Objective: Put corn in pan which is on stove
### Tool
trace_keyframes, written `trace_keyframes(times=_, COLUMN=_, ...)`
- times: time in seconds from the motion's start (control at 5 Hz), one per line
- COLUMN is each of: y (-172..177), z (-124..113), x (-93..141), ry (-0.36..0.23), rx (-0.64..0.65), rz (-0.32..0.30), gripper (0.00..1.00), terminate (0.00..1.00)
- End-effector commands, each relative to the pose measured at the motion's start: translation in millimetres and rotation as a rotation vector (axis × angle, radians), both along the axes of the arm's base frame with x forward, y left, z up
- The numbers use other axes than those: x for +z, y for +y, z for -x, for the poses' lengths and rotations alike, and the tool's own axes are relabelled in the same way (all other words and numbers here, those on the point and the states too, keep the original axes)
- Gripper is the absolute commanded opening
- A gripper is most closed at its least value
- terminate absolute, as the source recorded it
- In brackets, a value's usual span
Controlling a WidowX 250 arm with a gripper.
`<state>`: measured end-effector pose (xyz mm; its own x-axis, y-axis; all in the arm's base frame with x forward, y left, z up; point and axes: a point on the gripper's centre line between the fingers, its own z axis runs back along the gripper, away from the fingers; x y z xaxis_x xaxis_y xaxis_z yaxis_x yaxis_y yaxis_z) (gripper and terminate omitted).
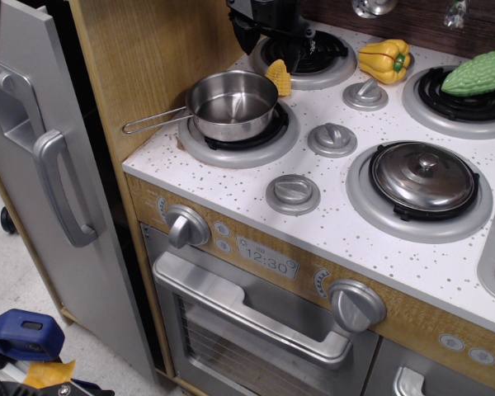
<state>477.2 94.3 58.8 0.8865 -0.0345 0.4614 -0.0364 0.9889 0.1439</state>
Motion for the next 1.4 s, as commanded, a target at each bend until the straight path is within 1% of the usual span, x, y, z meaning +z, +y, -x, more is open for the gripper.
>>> trace_keyframes(times=0.0, y=0.0, z=0.0, x=0.0, ry=0.0, rx=0.0, rz=0.0, gripper=1.0, terminate=0.0)
trace_keyframes(times=0.2, y=-0.5, z=-11.2, x=-0.4, ry=-0.016, rx=-0.041, rz=-0.01, gripper=1.0, terminate=0.0)
trace_keyframes(times=0.4, y=1.4, z=-24.1, x=-4.6, ry=-0.029, rx=-0.061, rz=0.01, gripper=1.0, terminate=0.0)
trace_keyframes(times=0.8, y=4.1, z=-31.4, x=-14.6, ry=-0.035, rx=-0.044, rz=0.058, gripper=1.0, terminate=0.0)
trace_keyframes(times=1.0, y=3.7, z=-27.6, x=-6.2, ry=-0.036, rx=-0.034, rz=0.04, gripper=0.0, terminate=0.0)
trace_keyframes(times=1.2, y=4.5, z=-20.4, x=16.0, ry=-0.026, rx=-0.033, rz=-0.017, gripper=0.0, terminate=0.0)
